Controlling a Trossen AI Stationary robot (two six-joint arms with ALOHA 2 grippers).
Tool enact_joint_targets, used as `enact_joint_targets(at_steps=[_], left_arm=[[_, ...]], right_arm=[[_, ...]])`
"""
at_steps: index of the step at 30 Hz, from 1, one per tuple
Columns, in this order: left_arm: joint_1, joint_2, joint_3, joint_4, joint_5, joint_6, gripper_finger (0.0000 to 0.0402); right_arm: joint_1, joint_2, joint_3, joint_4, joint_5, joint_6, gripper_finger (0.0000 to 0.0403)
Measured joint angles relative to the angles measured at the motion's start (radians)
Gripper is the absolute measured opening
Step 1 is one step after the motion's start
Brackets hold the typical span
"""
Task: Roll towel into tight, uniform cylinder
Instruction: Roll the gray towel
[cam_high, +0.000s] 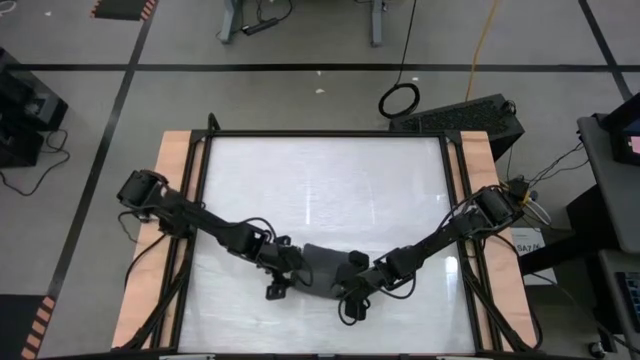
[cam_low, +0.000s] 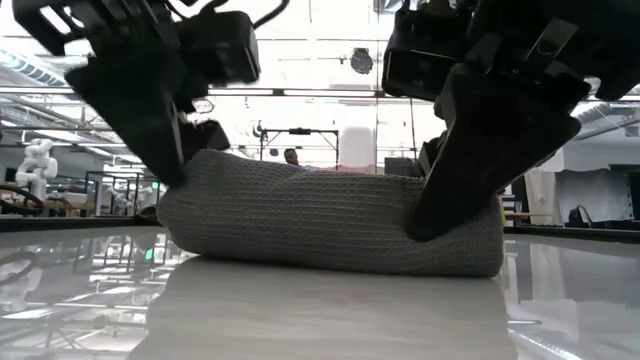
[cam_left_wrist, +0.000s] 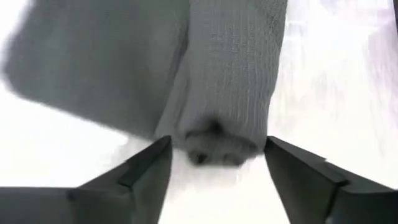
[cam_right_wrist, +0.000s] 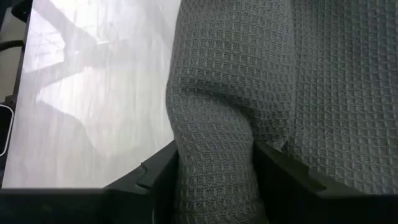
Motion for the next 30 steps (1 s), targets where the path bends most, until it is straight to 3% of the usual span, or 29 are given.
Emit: enact_joint_targets(at_steps=[6,9,13,23,30], left_arm=[[-0.049,-0.08,0.0,0.022,-0.075,0.096,0.0317],[-0.12,-0.069,0.0,0.098,-0.204,0.196,0.0331],[-0.163,-0.028,0.0,0.148,-0.346,0.188,0.0326],[-0.155,0.03,0.0,0.147,-0.362,0.146,0.0236],[-0.138,0.03,0.0,0.147,-0.332,0.12,0.0128]], right_arm=[[0.0,0.0,-0.001,0.003,0.001,-0.006,0.0182],[0.0,0.0,-0.001,0.007,-0.007,-0.019,0.0182],[0.0,0.0,-0.001,0.007,-0.009,-0.022,0.0182],[-0.001,0.0,-0.001,0.009,-0.01,-0.047,0.0182],[-0.001,0.0,-0.001,0.01,-0.01,-0.048,0.0182]])
